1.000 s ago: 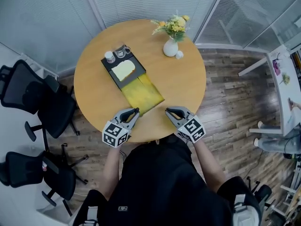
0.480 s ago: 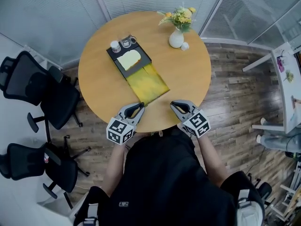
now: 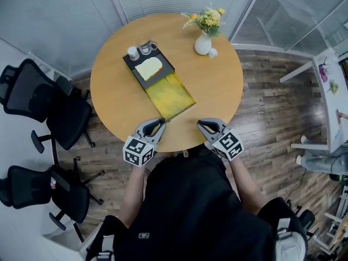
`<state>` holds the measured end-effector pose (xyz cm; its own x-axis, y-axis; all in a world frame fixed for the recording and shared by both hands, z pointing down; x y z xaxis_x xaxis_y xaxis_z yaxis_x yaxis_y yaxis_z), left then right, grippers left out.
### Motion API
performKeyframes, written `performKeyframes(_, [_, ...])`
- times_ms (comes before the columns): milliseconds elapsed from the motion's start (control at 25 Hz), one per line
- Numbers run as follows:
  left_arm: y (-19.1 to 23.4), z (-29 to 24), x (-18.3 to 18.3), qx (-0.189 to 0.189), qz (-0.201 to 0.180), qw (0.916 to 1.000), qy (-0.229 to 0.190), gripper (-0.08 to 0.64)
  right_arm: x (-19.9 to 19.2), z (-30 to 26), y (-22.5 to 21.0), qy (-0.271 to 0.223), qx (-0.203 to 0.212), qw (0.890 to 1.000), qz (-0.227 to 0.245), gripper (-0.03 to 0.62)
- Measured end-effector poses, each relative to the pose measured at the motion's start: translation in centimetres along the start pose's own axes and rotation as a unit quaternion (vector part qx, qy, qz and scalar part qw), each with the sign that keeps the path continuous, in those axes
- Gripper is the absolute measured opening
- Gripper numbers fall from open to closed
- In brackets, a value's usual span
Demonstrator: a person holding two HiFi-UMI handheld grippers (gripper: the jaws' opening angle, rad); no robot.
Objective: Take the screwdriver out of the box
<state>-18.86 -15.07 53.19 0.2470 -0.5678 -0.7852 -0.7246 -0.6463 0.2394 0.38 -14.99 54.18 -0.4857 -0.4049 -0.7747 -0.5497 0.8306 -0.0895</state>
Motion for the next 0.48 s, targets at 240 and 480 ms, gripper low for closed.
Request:
performKeyframes(240, [-0.23,-0.09,-0.12,-0.002,-0.001,1.0,-0.001,0.072,-0.07,0.02,0.43,-0.001,-0.002,1.0,0.004,0.017])
performKeyframes(480, [-0.43,-0.14,0.25,-0.005,-0.006,1.0,-0.004,0.072,-0.08,0.24,0.16,-0.004,-0.011,1.0,0.001,0.017])
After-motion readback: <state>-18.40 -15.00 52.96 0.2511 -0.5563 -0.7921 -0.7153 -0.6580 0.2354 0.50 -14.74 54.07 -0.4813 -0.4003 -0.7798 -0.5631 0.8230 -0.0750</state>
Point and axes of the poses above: the fingertips, and each gripper's own axes: z backward along the fingers, y to its left, x out of its top, the point moved 4 cm from there along z, backward along the fingers, and after that the axes turned 11 degrees about y, right-handed, at the moved point
